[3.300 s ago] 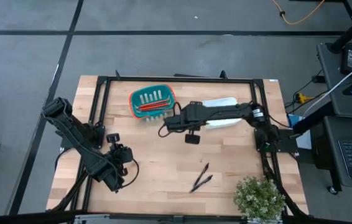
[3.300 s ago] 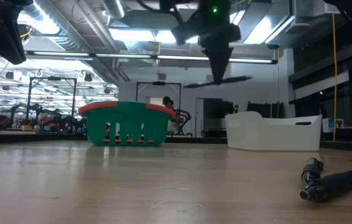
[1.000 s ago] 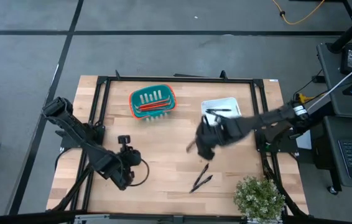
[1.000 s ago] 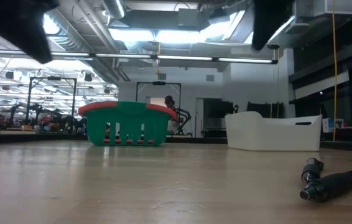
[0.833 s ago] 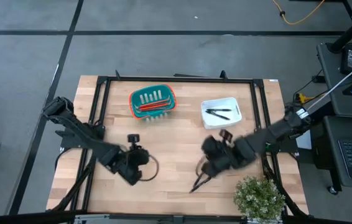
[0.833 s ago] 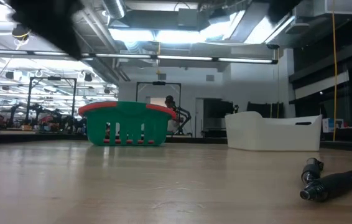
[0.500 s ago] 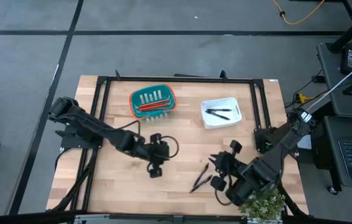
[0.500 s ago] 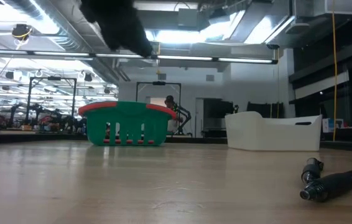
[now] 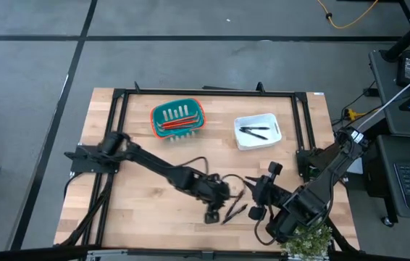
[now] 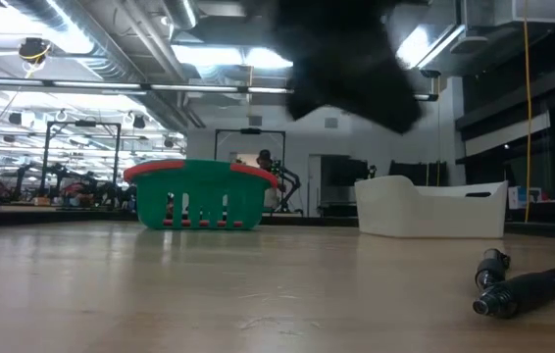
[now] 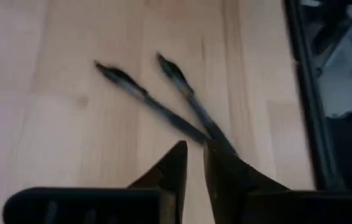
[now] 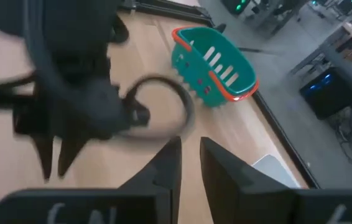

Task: Sort pens & pencils
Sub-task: Put the black pen into the white bin

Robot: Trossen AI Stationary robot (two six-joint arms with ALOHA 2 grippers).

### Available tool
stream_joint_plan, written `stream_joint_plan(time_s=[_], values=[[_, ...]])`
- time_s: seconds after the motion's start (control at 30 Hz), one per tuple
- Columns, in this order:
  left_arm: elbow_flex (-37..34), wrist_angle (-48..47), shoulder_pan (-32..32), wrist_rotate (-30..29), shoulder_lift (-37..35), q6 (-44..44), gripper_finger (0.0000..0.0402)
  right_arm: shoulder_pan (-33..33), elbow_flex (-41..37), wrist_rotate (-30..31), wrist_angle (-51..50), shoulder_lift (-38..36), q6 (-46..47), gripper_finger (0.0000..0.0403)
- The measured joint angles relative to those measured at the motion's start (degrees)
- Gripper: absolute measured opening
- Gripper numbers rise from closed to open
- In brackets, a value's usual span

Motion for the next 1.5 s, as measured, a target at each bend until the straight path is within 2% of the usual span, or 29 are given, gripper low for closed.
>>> stream_joint_plan(time_s=[0.1, 0.23, 0.4, 0.53, 0.77, 1.07, 1.23, 1.33, 1.5], values=[[9.24, -8.46, 0.57, -0.55, 5.27, 0.72, 0.0050, 0.02, 0.00, 1.23, -1.19, 0.00, -1.33, 0.0061], [15.49, -14.72, 0.24, -1.39, 10.67, 0.12, 0.0050, 0.11, 1.10, 5.31, -7.59, 0.00, 0.62, 0.0061], [17.69, -14.49, -0.51, -2.23, 13.78, -2.23, 0.0050, 0.07, 5.31, 11.72, -17.99, 0.02, 6.21, 0.0061], [17.85, -12.66, -1.29, -5.24, 13.78, -2.34, 0.0050, 0.04, 9.75, 15.47, -18.44, 0.04, 4.76, 0.0061], [17.85, -7.94, -2.72, -6.18, 13.71, -2.34, 0.0050, -0.04, 19.59, 22.82, -18.43, 0.02, 0.55, 0.0061], [17.87, -6.03, -3.04, -8.08, 14.47, -2.37, 0.0050, -1.14, 28.18, 22.86, -18.50, -0.02, -4.32, 0.0061], [17.88, -7.18, -4.13, -7.95, 14.81, -1.98, 0.0050, -3.35, 28.35, 18.47, -18.52, -0.02, -7.17, 0.0061], [17.81, -11.00, -4.74, -8.29, 15.12, -1.86, 0.0050, -5.53, 28.35, 14.08, -18.52, 0.00, -10.90, 0.0061], [17.79, -18.05, -5.86, -13.69, 15.14, -1.82, 0.0050, -9.27, 28.35, 13.59, -16.18, 0.00, -16.08, 0.0061]])
